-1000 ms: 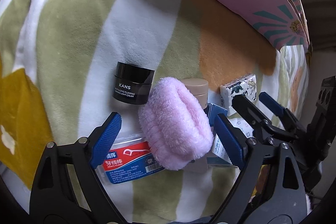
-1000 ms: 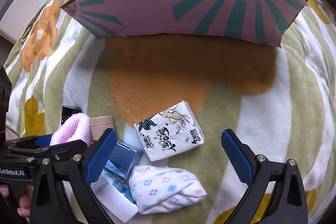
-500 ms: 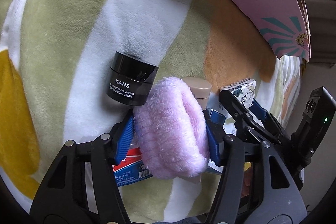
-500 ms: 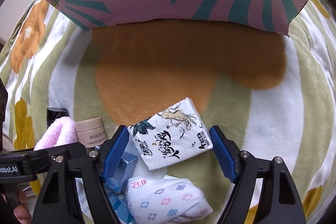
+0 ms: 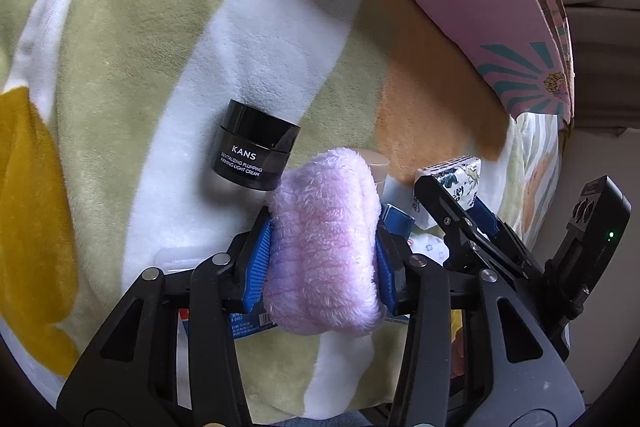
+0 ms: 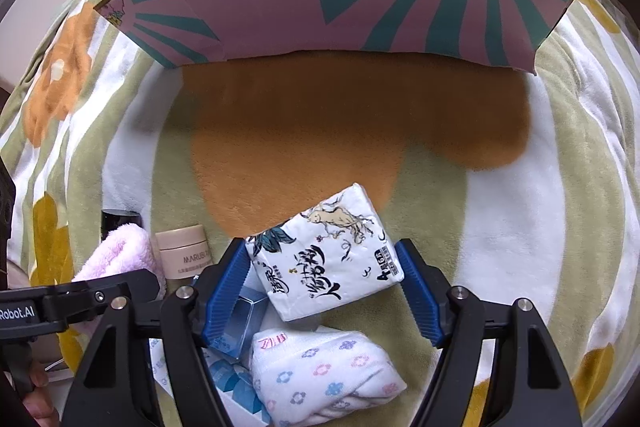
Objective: Organize objects
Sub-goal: 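Grasp the pink fuzzy hair band with the left tool while the right tool grasps the white printed tissue pack, then carry the hair band and tissue pack into the pink box and release both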
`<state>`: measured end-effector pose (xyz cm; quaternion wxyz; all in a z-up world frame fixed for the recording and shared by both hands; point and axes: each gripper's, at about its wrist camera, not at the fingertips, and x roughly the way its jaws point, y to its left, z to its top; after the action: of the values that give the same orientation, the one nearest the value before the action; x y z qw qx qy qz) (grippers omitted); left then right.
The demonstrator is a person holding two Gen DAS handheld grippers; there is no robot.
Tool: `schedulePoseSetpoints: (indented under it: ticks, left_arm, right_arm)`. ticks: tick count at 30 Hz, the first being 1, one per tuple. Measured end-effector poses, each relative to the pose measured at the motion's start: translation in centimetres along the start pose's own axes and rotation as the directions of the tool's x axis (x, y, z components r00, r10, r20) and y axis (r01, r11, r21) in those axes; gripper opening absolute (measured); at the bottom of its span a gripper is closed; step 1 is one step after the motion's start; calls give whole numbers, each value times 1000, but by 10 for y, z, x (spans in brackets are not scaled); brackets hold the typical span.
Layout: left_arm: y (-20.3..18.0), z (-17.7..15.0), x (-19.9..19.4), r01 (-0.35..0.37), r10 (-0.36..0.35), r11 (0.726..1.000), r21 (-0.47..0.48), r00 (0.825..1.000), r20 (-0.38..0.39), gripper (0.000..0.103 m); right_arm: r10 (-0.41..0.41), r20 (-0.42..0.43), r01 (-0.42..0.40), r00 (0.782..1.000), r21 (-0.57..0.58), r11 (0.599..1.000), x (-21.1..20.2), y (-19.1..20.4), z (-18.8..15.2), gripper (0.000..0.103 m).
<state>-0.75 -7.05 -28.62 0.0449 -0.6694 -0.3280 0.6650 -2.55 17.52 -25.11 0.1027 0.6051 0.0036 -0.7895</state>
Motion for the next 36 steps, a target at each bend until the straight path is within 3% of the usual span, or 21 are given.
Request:
schedulePoseSetpoints:
  ticks: [7, 12, 20, 25, 31, 36]
  left_arm:
    - [-6, -1, -20, 19, -19, 1000, 12, 999, 35, 40]
    - [-21, 3, -40, 23, -26, 999, 44, 997, 69, 40]
    - [-71, 16, -77, 16, -36, 991, 137, 989, 146, 40]
    - [-102, 29, -103, 22, -58, 982, 189, 980, 188, 40]
    - [-150, 59, -127, -8, -60, 961, 277, 970, 235, 40]
    - [-189, 95, -146, -92, -28, 919, 384, 955, 295, 40]
  right_arm:
    - [10, 20, -10, 1000, 8, 1000, -22, -6, -7, 70]
    - [8, 16, -9, 1000, 27, 1000, -43, -19, 6, 70]
    - [6, 56, -8, 998, 34, 999, -67, 3, 41, 70]
    - [-6, 91, 2, 996, 45, 999, -105, -8, 58, 70]
    - [-3, 156, -6, 988, 58, 998, -130, -3, 104, 70]
    - [-12, 196, 3, 980, 45, 999, -150, -15, 142, 70]
